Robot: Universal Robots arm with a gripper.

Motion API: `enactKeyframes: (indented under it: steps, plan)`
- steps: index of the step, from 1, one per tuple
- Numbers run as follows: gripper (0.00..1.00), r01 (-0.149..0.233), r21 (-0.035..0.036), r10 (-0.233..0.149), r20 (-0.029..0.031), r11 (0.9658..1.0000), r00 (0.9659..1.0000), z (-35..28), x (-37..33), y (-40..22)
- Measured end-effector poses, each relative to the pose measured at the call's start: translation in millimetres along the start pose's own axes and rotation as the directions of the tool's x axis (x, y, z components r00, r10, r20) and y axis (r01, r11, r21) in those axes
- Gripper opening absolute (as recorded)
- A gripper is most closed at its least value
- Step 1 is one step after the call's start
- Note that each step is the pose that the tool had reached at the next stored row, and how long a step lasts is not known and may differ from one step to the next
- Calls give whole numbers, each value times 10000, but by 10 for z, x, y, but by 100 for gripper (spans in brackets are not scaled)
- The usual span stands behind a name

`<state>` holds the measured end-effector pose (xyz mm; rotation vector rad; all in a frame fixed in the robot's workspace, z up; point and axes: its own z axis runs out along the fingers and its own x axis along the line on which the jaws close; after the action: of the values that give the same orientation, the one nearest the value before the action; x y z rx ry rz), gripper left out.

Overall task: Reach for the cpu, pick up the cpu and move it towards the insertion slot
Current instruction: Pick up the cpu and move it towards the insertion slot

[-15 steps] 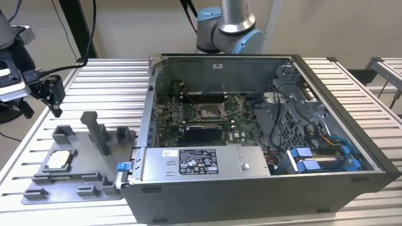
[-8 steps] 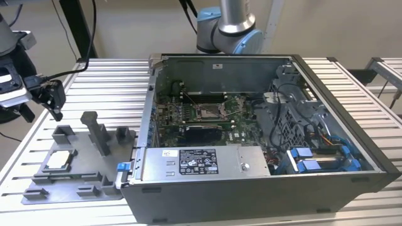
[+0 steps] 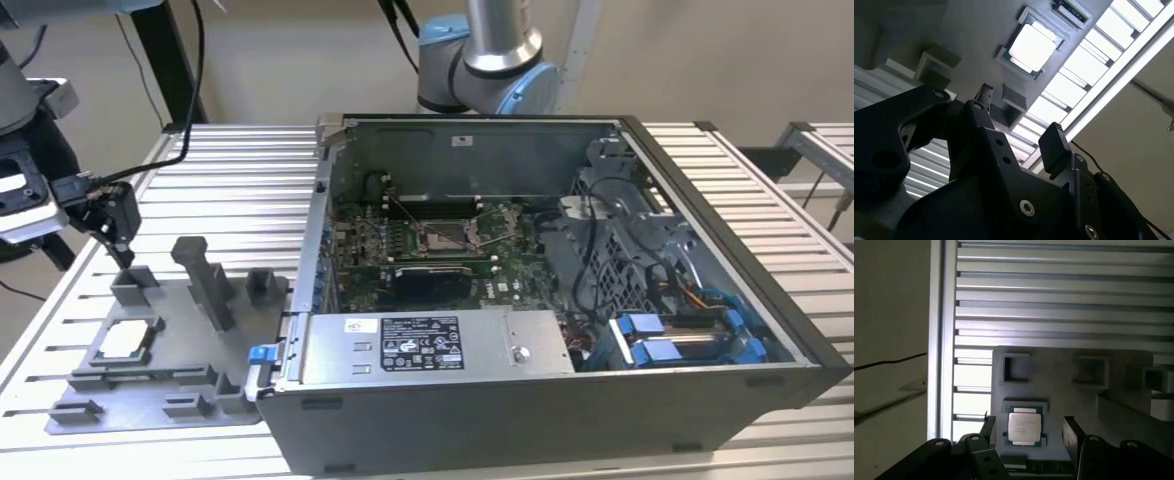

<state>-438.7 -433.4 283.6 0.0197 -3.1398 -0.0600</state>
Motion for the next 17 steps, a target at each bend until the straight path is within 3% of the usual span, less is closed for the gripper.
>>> enactKeyframes:
  steps: [17]
  plan:
    - [100, -33, 0, 33, 1, 10000, 10000, 126, 26, -76]
